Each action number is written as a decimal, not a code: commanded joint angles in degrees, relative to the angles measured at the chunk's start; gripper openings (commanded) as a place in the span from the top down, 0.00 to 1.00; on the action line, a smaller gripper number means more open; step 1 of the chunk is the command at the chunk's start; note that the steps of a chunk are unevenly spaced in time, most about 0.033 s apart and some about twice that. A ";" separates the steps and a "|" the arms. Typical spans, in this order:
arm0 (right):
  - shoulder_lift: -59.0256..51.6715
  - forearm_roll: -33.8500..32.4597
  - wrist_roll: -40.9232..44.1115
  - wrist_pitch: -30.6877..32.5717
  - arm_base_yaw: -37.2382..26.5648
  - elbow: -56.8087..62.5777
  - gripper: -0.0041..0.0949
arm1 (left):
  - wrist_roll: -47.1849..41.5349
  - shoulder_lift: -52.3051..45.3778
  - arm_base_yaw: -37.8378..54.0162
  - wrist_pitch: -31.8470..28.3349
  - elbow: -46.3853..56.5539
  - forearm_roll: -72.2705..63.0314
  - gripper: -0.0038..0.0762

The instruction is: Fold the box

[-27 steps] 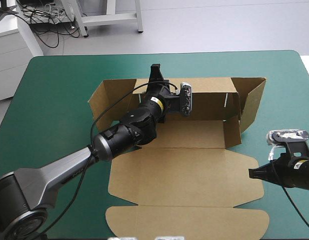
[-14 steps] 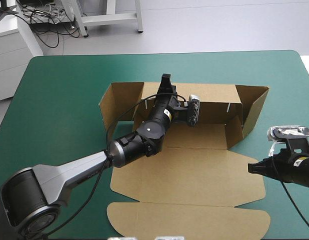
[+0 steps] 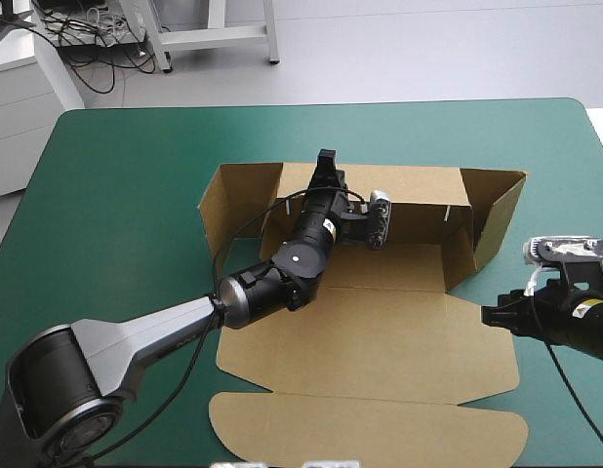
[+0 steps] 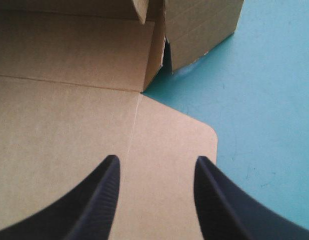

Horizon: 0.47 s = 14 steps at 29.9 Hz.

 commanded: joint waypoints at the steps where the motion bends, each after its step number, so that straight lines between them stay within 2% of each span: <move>1: -0.15 1.21 -0.52 -6.09 -0.26 -1.44 0.37 | -1.17 -2.60 -0.49 0.54 -1.37 2.28 0.96; 5: -0.15 1.99 -0.52 -9.68 -0.26 -1.34 0.32 | -3.89 -2.60 -0.49 0.54 -1.37 2.28 0.96; 14: -0.15 4.40 -0.40 -13.13 -0.26 -1.45 0.32 | -3.90 -2.60 -0.49 0.66 -1.37 2.28 0.96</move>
